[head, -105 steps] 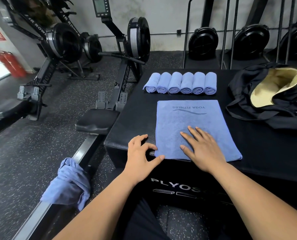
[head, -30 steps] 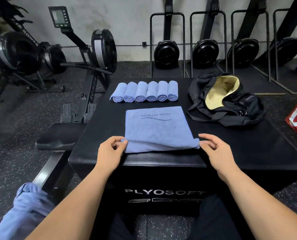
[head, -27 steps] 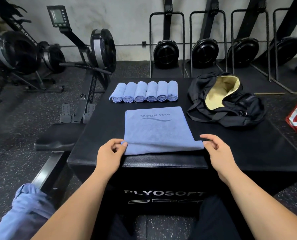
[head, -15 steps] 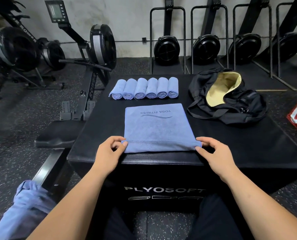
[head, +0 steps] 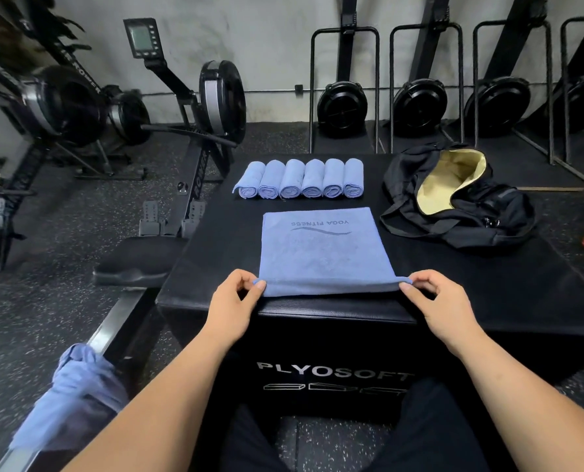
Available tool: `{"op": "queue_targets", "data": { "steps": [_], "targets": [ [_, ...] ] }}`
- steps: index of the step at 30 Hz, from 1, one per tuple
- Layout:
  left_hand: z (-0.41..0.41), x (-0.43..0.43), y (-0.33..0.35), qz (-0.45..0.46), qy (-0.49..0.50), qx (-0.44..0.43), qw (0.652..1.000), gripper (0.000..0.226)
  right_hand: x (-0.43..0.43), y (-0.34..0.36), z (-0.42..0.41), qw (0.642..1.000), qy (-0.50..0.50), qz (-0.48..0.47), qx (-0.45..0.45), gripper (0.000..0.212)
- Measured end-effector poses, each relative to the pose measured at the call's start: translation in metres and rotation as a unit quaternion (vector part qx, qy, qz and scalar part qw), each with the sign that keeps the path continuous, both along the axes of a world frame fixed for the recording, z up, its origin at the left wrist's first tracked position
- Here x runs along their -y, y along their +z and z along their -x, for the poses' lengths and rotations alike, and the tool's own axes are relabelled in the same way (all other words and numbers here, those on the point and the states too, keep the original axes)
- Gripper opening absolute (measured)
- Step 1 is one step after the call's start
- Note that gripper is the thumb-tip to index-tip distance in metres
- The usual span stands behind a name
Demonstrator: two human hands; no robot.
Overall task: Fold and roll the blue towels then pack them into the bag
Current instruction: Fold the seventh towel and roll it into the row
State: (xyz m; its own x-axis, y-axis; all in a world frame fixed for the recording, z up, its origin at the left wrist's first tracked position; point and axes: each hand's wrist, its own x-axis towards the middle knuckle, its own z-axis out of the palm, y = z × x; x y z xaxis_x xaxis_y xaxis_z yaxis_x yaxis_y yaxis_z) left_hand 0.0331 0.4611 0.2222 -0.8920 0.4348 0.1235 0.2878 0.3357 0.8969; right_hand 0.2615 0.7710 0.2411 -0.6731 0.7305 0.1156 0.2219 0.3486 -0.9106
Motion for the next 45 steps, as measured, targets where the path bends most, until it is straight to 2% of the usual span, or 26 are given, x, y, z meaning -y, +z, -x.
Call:
{"op": "queue_targets", "data": {
  "steps": [8,13,17,19,22,24,27,31,36,39,42,45],
  "targets": [
    [-0.018,0.023,0.003,0.026,0.019,-0.041,0.999,0.012,0.013,-0.002,-0.01,0.995,-0.028,-0.088,0.033,0.009],
    [-0.023,0.023,0.038,-0.02,-0.019,-0.041,0.999,0.008,0.025,0.01,-0.017,0.996,-0.033,-0.071,-0.045,0.01],
    [-0.001,0.006,0.056,-0.04,0.013,-0.016,0.999,0.006,0.012,0.036,0.01,0.994,-0.035,-0.078,-0.068,0.008],
    [0.013,-0.007,0.06,-0.034,0.039,-0.002,0.999,0.005,0.0,0.042,0.029,0.994,-0.046,-0.092,-0.041,0.007],
    [0.028,-0.028,0.056,-0.013,0.051,0.009,0.999,0.008,-0.015,0.037,0.054,0.996,-0.038,-0.083,0.019,0.018],
    [0.032,-0.034,0.044,0.027,0.015,0.023,0.999,0.019,-0.019,0.025,0.06,0.993,-0.001,-0.083,0.08,0.023],
    [0.035,-0.028,0.022,0.076,-0.039,0.021,0.996,0.015,-0.018,0.008,0.055,0.987,0.027,-0.096,0.126,0.019],
    [0.034,-0.019,0.013,0.063,-0.046,0.025,0.997,0.018,-0.017,0.003,0.046,0.99,0.006,-0.092,0.107,0.022],
    [0.053,-0.028,0.023,0.018,-0.05,0.042,0.998,0.026,-0.022,0.011,0.056,0.996,-0.048,-0.073,0.015,0.024],
    [0.071,-0.046,0.037,0.004,-0.03,0.038,0.999,0.029,-0.032,0.023,0.078,0.996,-0.06,-0.066,0.0,0.025],
    [0.088,-0.065,0.045,0.036,-0.045,0.034,0.998,0.036,-0.05,0.023,0.101,0.996,-0.036,-0.048,0.062,0.031],
    [0.099,-0.075,0.034,0.147,-0.071,0.029,0.986,0.042,-0.06,0.006,0.112,0.98,0.033,-0.088,0.174,0.043]
  ]
}}
